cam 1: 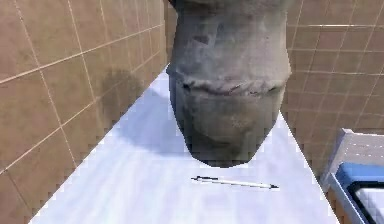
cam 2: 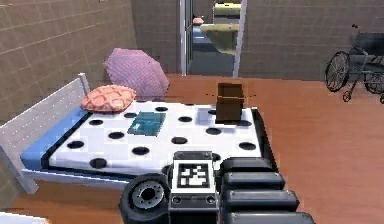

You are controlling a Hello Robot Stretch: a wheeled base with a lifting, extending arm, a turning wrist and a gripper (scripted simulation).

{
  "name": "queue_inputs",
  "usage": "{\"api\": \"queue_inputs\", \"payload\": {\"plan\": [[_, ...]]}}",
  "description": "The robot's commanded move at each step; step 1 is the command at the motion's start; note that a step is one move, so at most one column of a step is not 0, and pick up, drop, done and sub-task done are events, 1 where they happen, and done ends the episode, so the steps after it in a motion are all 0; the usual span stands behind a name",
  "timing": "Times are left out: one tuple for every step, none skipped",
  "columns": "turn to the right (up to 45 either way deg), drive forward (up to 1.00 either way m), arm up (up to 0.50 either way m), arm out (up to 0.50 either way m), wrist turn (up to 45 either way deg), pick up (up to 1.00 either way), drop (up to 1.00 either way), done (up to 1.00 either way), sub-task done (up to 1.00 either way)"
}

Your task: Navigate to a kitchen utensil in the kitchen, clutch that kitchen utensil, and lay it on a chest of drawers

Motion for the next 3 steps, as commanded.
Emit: {"api": "queue_inputs", "payload": {"plan": [[45.0,0.0,0.0,0.0,0.0,0.0,0.0,0.0,0.0],[18.0,0.0,0.0,0.0,0.0,0.0,0.0,0.0,0.0],[-45.0,0.0,0.0,0.0,0.0,0.0,0.0,0.0,0.0]]}}
